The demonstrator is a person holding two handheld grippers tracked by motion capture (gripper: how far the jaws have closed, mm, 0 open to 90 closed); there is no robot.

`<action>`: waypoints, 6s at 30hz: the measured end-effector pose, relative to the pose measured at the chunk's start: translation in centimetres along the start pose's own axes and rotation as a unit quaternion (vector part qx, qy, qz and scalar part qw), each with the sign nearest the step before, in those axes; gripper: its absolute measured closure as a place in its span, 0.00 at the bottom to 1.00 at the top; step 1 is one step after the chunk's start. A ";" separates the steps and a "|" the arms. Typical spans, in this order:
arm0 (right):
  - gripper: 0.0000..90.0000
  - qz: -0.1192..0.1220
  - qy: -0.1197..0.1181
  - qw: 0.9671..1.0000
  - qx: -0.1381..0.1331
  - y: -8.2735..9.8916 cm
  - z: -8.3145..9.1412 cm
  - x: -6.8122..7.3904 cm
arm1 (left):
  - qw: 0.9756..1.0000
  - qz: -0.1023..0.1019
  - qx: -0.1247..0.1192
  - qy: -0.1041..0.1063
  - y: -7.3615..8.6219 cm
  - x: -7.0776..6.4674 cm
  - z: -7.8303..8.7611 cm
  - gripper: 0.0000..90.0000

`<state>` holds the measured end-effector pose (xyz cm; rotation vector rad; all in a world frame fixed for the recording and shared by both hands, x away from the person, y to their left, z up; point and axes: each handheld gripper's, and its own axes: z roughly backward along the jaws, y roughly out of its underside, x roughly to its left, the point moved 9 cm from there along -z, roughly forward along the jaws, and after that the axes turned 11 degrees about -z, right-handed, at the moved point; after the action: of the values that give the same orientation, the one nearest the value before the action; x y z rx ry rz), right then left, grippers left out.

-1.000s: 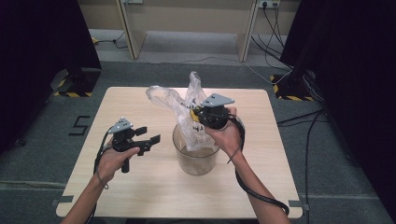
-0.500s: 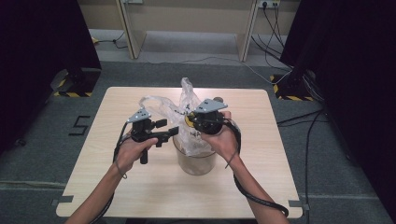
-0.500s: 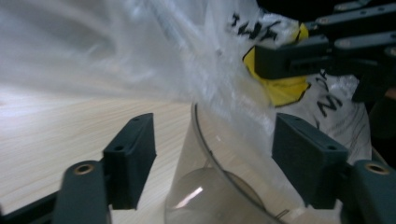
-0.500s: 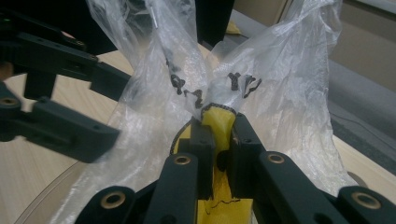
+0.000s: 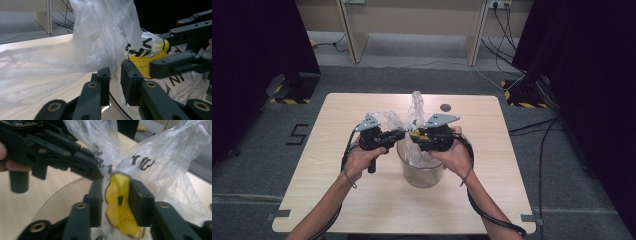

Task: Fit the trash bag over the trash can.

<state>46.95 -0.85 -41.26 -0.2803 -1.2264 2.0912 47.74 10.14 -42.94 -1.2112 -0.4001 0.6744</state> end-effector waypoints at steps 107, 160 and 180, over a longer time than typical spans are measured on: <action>0.96 -0.078 0.042 0.995 -0.036 3.2 7.9 -4.9 | 0.998 0.016 -0.039 0.036 1.8 -3.5 7.3 0.34; 1.00 -0.098 0.009 0.990 -0.101 6.9 11.1 -2.5 | 0.993 0.086 -0.063 0.047 3.2 -4.7 9.5 0.99; 1.00 -0.136 0.004 0.990 -0.044 12.1 8.8 -3.0 | 0.990 0.137 -0.010 0.044 7.8 -2.9 7.5 0.99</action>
<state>39.38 -12.71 -47.15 -0.1510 -1.2774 1.8039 38.94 15.14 -47.77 -1.3232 -0.1683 0.8502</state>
